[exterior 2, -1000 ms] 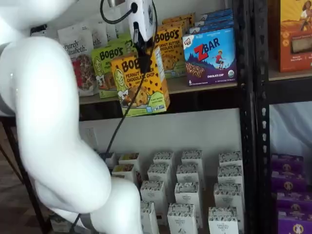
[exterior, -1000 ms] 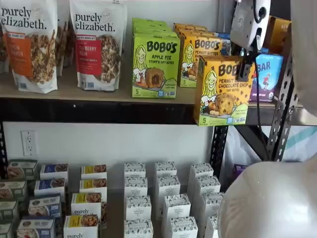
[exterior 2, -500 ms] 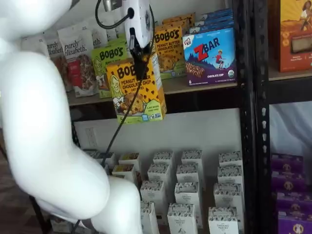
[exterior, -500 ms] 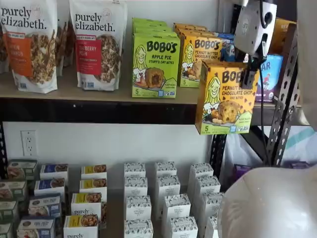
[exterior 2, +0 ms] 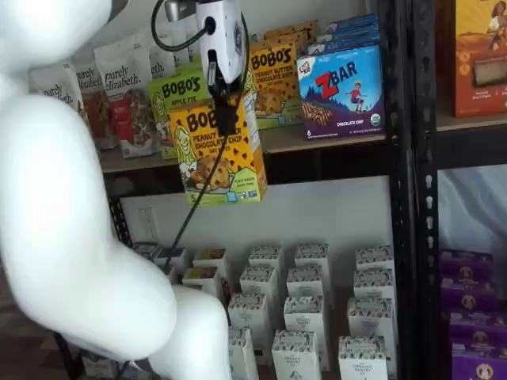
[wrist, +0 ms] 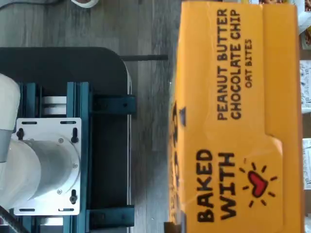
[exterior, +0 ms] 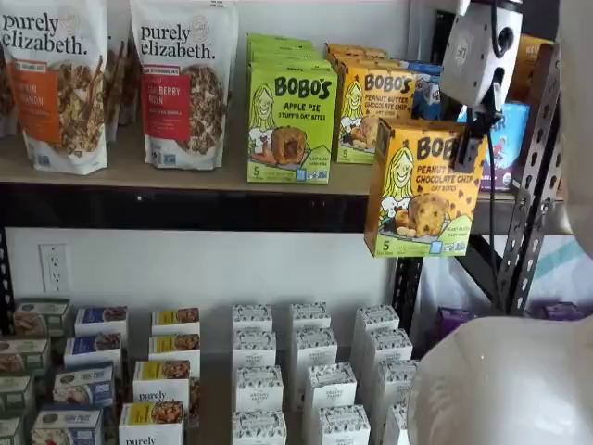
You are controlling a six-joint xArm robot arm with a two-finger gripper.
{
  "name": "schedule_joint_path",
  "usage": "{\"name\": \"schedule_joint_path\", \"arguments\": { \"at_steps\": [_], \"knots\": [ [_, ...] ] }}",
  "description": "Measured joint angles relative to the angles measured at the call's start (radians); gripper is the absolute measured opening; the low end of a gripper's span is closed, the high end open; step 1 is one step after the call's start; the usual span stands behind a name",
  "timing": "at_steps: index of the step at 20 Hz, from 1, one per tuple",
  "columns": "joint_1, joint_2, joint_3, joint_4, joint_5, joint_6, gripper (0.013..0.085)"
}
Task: Pick up the orange box on the top shelf, the fifth box from the left
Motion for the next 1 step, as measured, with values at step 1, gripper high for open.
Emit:
{"name": "schedule_joint_path", "arguments": {
  "at_steps": [1],
  "knots": [
    [0.000, -0.001, 0.001, 0.001, 0.001, 0.000, 0.0170]
  ]
}}
